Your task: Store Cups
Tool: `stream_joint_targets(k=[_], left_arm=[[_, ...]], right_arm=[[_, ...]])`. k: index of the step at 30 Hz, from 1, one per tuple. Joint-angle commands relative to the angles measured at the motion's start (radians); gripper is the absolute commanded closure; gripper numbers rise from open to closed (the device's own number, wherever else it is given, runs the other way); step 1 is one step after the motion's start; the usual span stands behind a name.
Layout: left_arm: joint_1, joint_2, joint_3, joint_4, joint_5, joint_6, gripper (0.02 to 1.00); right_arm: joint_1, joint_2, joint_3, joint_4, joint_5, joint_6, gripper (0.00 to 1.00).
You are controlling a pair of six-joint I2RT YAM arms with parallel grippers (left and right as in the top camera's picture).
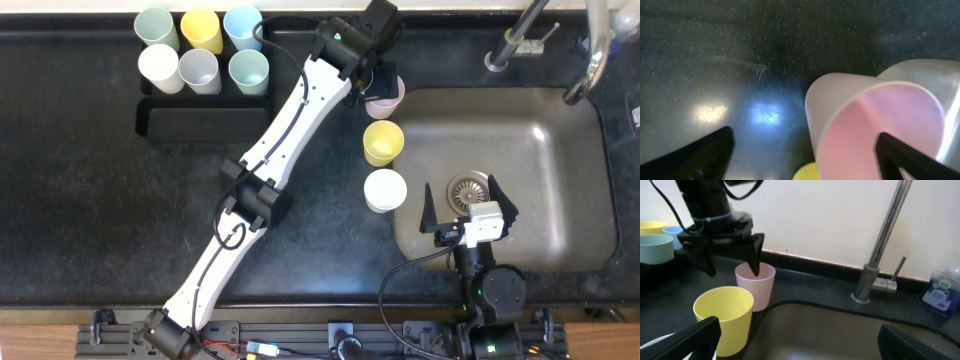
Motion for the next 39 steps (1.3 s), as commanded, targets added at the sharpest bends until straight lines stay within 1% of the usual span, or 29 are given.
stream_joint_targets(k=[1, 2, 6, 8, 9, 11, 13, 14, 15, 18, 20, 22, 24, 27, 29, 32, 35, 39], left_arm=[[0.001, 0.037, 0.027, 0.005, -0.018, -0.008, 0.347], [0.001, 0.037, 0.027, 0.006, -0.022, -0.008, 0.439], [0.001, 0.037, 0.027, 0.033, -0.024, -0.002, 0.722], [0.001, 0.033, 0.027, 0.043, -0.024, -0.002, 0.91], [0.001, 0.028, 0.027, 0.046, -0.025, -0.002, 0.967], [0.001, 0.01, 0.027, 0.047, -0.038, -0.003, 0.985], [0.001, -0.02, 0.027, 0.047, -0.08, -0.007, 0.985], [0.002, -0.043, 0.027, 0.045, -0.115, -0.013, 0.985], [0.003, -0.068, 0.027, 0.042, -0.155, -0.026, 0.985], [0.013, -0.186, 0.027, 0.013, -0.332, -0.108, 0.985], [0.028, -0.296, 0.013, -0.015, -0.455, -0.183, 0.985], [0.05, -0.409, -0.022, -0.047, -0.558, -0.253, 0.985], [0.076, -0.525, -0.086, -0.082, -0.639, -0.333, 0.985], [0.13, -0.696, -0.239, -0.129, -0.714, -0.461, 0.985], [0.178, -0.799, -0.362, -0.133, -0.722, -0.523, 0.985], [0.268, -0.933, -0.565, -0.123, -0.688, -0.612, 0.985], [0.37, -1.032, -0.769, -0.077, -0.606, -0.642, 0.985], [0.505, -1.115, -1.047, 0.057, -0.446, -0.642, 0.985]], right_arm=[[0.004, -0.012, -0.013, 0.005, 0.004, 0.0, 0.005], [0.004, -0.012, -0.013, 0.005, 0.004, 0.0, 0.005], [0.004, -0.012, -0.013, 0.005, 0.004, 0.0, 0.005], [0.004, -0.012, -0.013, 0.005, 0.004, 0.0, 0.001], [0.004, -0.012, -0.013, 0.005, 0.004, 0.0, 0.003], [0.004, -0.012, -0.013, 0.005, 0.004, 0.0, 0.005], [0.004, -0.012, -0.013, 0.005, 0.004, 0.0, 0.003], [0.004, -0.012, -0.013, 0.005, 0.004, 0.0, 0.007], [0.004, -0.012, -0.013, 0.005, 0.004, 0.0, 0.003], [0.004, -0.012, -0.013, 0.005, 0.004, 0.0, 0.005], [0.004, -0.012, -0.013, 0.005, 0.004, 0.0, 0.007], [0.004, -0.012, -0.013, 0.005, 0.004, 0.0, 0.003], [0.004, -0.012, -0.013, 0.005, 0.004, 0.0, 0.005], [0.004, -0.012, -0.013, 0.005, 0.004, 0.0, 0.005], [0.004, -0.012, -0.013, 0.005, 0.004, 0.0, 0.005], [0.004, -0.012, -0.013, 0.005, 0.004, 0.0, 0.003], [0.004, -0.012, -0.013, 0.005, 0.004, 0.0, 0.005], [0.004, -0.012, -0.013, 0.005, 0.004, 0.0, 0.003]])
